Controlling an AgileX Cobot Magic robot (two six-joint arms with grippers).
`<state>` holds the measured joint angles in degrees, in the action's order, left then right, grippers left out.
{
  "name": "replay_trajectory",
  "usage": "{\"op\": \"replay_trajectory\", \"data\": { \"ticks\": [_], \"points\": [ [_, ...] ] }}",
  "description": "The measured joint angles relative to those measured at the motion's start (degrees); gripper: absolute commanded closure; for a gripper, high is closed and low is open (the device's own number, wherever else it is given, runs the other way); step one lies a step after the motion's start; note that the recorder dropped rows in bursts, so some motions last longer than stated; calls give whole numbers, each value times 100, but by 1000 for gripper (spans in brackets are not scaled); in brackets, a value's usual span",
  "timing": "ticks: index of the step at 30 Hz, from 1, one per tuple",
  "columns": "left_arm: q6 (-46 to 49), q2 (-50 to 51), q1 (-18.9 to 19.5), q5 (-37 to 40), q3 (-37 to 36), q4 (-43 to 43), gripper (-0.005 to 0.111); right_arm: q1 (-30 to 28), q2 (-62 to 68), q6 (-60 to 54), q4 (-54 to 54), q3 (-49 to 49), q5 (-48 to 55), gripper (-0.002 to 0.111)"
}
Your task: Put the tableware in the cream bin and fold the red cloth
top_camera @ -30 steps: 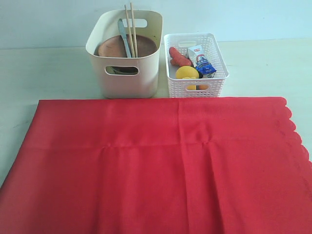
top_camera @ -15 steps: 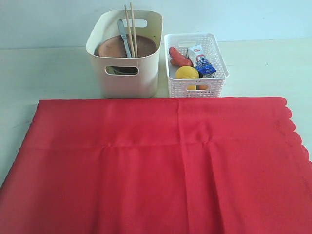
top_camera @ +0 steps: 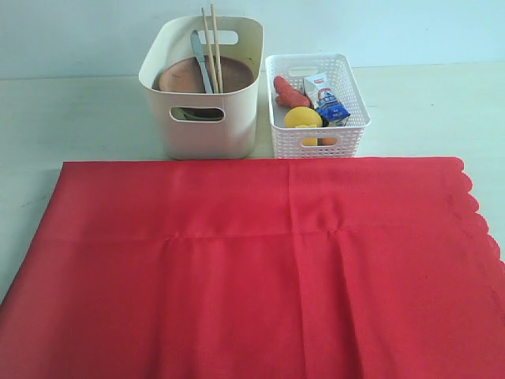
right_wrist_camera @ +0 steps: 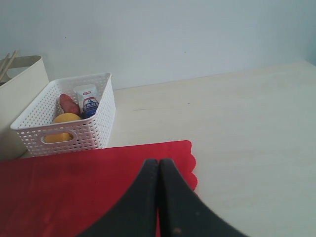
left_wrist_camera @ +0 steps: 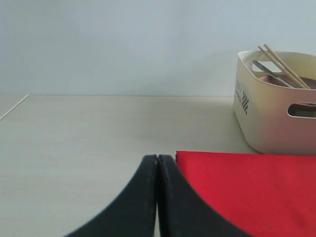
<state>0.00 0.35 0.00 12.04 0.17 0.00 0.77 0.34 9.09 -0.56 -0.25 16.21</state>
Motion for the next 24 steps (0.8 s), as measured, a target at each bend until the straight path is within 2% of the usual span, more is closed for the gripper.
{"op": "replay_trajectory", "data": {
  "ticks": [18,20,21,24],
  "points": [
    [248,0,0,-61,0,0,104,0,0,0,0,0,0,108],
    [-99,0,0,-676,-23,427,104,0,0,0,0,0,0,108],
    [-571,0,0,-1204,-23,804,104,0,0,0,0,0,-64,108],
    [-823,0,0,-1569,188,1013,104,0,0,109,147,0,-356,108]
  ]
}}
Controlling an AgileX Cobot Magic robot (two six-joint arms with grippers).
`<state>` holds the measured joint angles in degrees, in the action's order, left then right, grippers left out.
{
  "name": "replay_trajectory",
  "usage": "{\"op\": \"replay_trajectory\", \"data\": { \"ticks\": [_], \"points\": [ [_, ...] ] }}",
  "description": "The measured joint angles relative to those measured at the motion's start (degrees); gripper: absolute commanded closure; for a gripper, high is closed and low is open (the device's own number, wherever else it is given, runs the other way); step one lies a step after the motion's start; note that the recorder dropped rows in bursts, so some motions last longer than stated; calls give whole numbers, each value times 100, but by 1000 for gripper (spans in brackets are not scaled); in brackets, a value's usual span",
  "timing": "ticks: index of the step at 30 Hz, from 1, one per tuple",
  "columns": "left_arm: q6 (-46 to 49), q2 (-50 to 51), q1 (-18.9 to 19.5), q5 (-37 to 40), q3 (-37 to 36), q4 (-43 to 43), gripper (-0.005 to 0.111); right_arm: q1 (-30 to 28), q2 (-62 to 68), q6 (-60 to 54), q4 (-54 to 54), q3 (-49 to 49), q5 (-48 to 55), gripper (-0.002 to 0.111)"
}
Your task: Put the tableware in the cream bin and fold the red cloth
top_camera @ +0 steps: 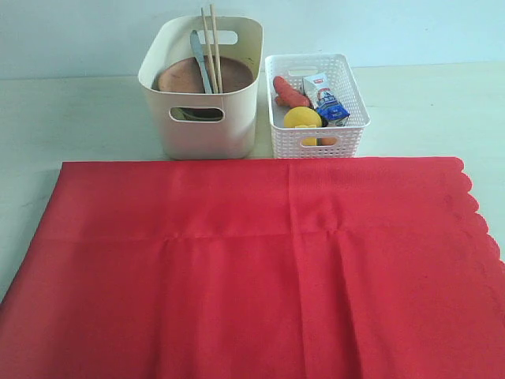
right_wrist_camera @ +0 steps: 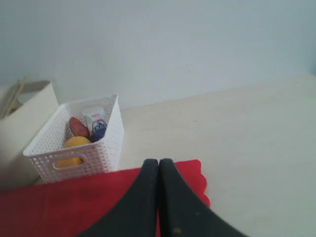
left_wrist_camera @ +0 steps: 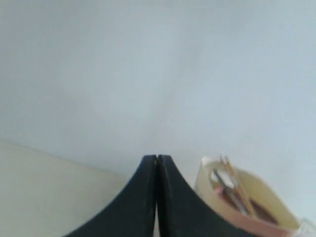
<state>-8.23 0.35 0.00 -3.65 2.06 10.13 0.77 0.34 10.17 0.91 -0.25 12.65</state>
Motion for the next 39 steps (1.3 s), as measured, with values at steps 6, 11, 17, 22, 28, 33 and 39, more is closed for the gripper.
{"op": "replay_trajectory", "data": {
  "ticks": [6,11,17,22,28,33,39],
  "points": [
    [-49,2169,0,564,1114,38,104,-2,0,622,623,0,-990,108],
    [113,4363,0,811,1341,38,93,-2,0,646,659,0,-1143,108],
    [155,5830,0,795,1378,38,56,-2,0,646,659,0,-1076,108],
    [164,6718,-77,451,1378,38,53,-2,0,646,663,0,-991,108],
    [193,7610,-919,-260,1383,38,53,-2,0,646,663,0,-906,108],
    [203,8284,-1151,-680,1525,38,53,-2,0,655,663,0,-895,108],
    [264,9132,-1164,-830,1863,38,53,-2,0,655,663,0,-875,108]
  ]
}}
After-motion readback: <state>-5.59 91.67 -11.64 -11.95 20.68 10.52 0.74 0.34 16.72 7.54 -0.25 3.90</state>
